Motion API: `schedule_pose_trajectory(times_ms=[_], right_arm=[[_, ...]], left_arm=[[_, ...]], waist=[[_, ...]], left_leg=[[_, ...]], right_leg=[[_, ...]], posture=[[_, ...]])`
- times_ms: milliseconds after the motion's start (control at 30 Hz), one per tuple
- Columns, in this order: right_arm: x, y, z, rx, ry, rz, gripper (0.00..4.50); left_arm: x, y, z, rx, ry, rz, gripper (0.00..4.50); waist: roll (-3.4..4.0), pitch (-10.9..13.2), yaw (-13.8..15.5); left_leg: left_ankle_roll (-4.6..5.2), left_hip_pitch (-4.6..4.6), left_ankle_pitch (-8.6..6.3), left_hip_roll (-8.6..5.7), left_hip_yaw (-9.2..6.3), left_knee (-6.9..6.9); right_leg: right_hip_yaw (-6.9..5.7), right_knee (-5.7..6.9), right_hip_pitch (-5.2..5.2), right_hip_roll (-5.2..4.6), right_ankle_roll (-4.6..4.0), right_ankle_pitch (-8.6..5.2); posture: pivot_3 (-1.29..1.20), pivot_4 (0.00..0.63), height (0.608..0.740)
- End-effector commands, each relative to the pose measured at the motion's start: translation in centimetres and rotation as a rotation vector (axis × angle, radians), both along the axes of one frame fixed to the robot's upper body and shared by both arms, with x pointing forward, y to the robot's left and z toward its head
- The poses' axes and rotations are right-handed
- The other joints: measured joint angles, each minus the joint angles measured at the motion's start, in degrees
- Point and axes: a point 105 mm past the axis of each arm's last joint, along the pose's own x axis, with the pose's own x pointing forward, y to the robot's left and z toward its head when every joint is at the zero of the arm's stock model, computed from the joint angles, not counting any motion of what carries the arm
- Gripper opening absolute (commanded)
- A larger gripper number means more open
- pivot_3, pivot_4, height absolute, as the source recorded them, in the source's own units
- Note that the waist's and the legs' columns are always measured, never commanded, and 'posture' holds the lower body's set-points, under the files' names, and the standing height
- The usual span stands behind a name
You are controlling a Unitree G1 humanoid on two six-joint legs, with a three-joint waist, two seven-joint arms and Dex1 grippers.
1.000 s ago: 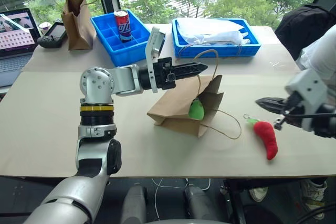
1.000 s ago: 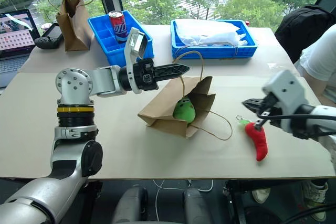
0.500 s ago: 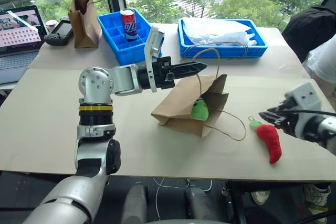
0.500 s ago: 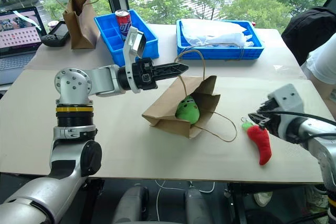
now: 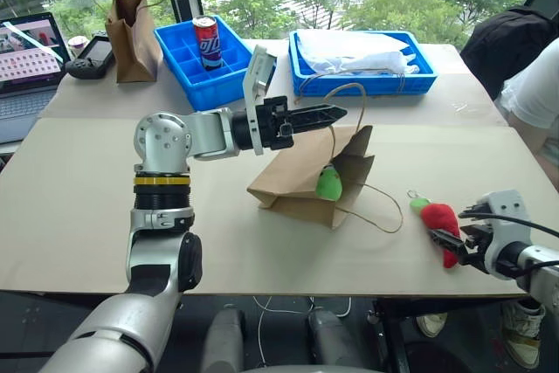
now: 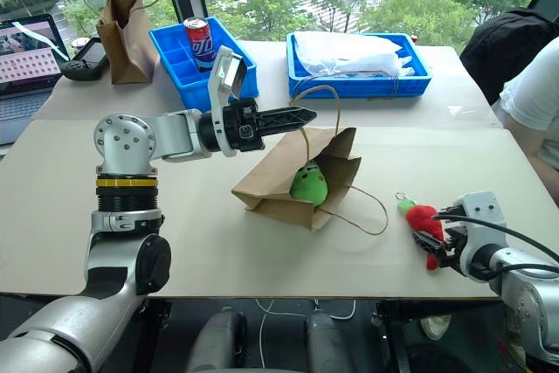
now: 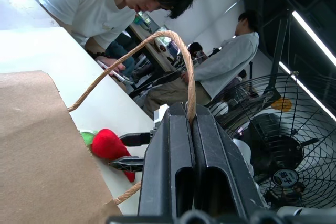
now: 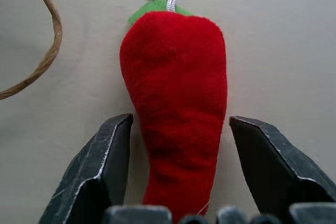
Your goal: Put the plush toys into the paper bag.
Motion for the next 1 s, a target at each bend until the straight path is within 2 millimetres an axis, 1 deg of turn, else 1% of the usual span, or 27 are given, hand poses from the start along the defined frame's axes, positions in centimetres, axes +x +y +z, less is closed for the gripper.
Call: schedule_pose_trajectory(times_ms=[33, 100, 133, 233, 300, 333, 400, 467, 600, 667, 767, 833, 933, 1000], right_arm=[[0.8, 0.1, 2.6, -0.030, -0.088, 0.041, 2.00], [1.5, 0.6, 4.1, -0.056, -0.124, 0.091, 1.33], [1.8, 0.9, 4.9, -0.074, -0.144, 0.119, 0.86], [3.0, 2.5, 7.2, -0.114, -0.199, 0.215, 0.01], [3.6, 3.7, 8.4, -0.129, -0.228, 0.273, 0.01], [3.9, 4.8, 9.1, -0.135, -0.245, 0.325, 0.01], [4.3, 7.1, 9.7, -0.156, -0.246, 0.446, 0.01], [4.5, 8.9, 9.6, -0.167, -0.232, 0.532, 0.01], [5.3, 12.1, 8.3, -0.144, -0.191, 0.650, 0.01], [6.0, 13.6, 7.6, -0.145, -0.189, 0.692, 0.01], [7.3, 16.0, 7.5, -0.135, -0.220, 0.752, 0.01], [8.3, 16.9, 7.8, -0.140, -0.258, 0.755, 0.01], [9.9, 17.5, 8.7, -0.133, -0.332, 0.717, 0.01], [10.5, 17.8, 9.3, -0.105, -0.363, 0.694, 0.01]], left_arm=[[-0.4, -0.1, 1.2, -0.012, -0.055, -0.008, 0.00], [-0.5, -0.1, 1.3, -0.012, -0.057, -0.007, 0.00], [-0.5, -0.1, 1.3, -0.012, -0.059, -0.006, 0.00], [-0.5, -0.1, 1.4, -0.014, -0.062, -0.003, 0.00], [-0.5, 0.0, 1.4, -0.014, -0.063, -0.003, 0.00], [-0.5, 0.0, 1.5, -0.014, -0.064, -0.001, 0.00], [-0.5, 0.0, 1.5, -0.015, -0.067, 0.003, 0.00], [-0.5, 0.0, 1.6, -0.017, -0.069, 0.007, 0.00], [-0.5, 0.0, 1.7, -0.023, -0.071, 0.008, 0.00], [-0.7, -0.1, 1.7, -0.024, -0.070, 0.006, 0.00], [-0.8, -0.1, 1.6, -0.025, -0.067, 0.003, 0.00], [-0.8, -0.1, 1.6, -0.026, -0.066, 0.004, 0.00], [-0.9, -0.1, 1.6, -0.027, -0.064, 0.006, 0.00], [-0.9, -0.1, 1.6, -0.028, -0.063, 0.006, 0.00]], waist=[[0.00, 0.00, -0.02], [0.02, 0.01, -0.11], [0.02, 0.01, -0.14], [0.02, 0.01, -0.21], [0.01, 0.01, -0.23], [0.01, 0.01, -0.17], [0.01, 0.01, -0.13], [0.02, 0.01, -0.09], [0.01, 0.01, 0.03], [0.01, 0.01, 0.11], [0.02, 0.01, 0.08], [0.02, 0.01, 0.07], [0.02, 0.01, 0.08], [0.02, 0.01, 0.11]], left_leg=[[0.00, 0.00, 0.00, 0.00, 0.00, 0.00], [0.00, 0.00, 0.00, 0.00, 0.00, 0.00], [0.00, 0.01, 0.00, 0.00, 0.00, 0.00], [0.00, 0.01, 0.00, 0.01, -0.01, 0.00], [0.00, 0.01, 0.00, 0.00, -0.01, -0.02], [0.00, 0.01, 0.00, 0.00, -0.01, -0.03], [0.00, 0.00, 0.00, 0.00, -0.03, -0.03], [0.00, -0.01, 0.00, 0.00, -0.03, -0.06], [0.00, -0.01, 0.00, 0.00, -0.03, -0.07], [0.00, -0.02, 0.00, 0.00, -0.03, -0.07], [-0.01, -0.02, 0.01, -0.01, -0.03, -0.06], [-0.02, -0.02, 0.02, 0.00, -0.03, -0.06], [-0.02, -0.02, 0.02, 0.00, -0.03, -0.08], [-0.02, -0.02, 0.02, 0.00, -0.03, -0.07]], right_leg=[[0.00, 0.00, 0.00, 0.00, 0.00, 0.00], [0.01, 0.00, 0.00, 0.00, 0.01, 0.00], [0.01, 0.00, 0.00, 0.00, 0.00, 0.00], [0.00, 0.00, 0.00, 0.01, 0.01, 0.00], [0.01, 0.00, 0.00, 0.01, 0.00, 0.00], [0.00, -0.01, 0.00, 0.01, 0.00, 0.00], [-0.01, -0.02, -0.01, 0.01, 0.00, 0.00], [-0.01, -0.04, -0.01, 0.00, 0.00, 0.00], [-0.02, -0.06, -0.01, 0.00, -0.01, 0.00], [-0.02, -0.06, -0.01, 0.00, -0.01, 0.01], [-0.02, -0.05, -0.03, -0.01, -0.01, 0.01], [-0.02, -0.03, -0.04, 0.00, -0.02, 0.01], [-0.03, -0.03, -0.05, 0.00, -0.02, 0.02], [-0.03, -0.02, -0.05, 0.00, -0.02, 0.02]], posture=[[0.00, 0.150, 0.665], [0.00, 0.150, 0.665], [0.00, 0.150, 0.665], [0.00, 0.150, 0.665], [0.00, 0.150, 0.665], [0.00, 0.150, 0.665], [0.00, 0.150, 0.665], [0.00, 0.150, 0.665], [0.00, 0.150, 0.665], [0.00, 0.150, 0.665], [0.00, 0.150, 0.665], [0.00, 0.150, 0.665], [0.00, 0.150, 0.665], [0.00, 0.150, 0.665]])
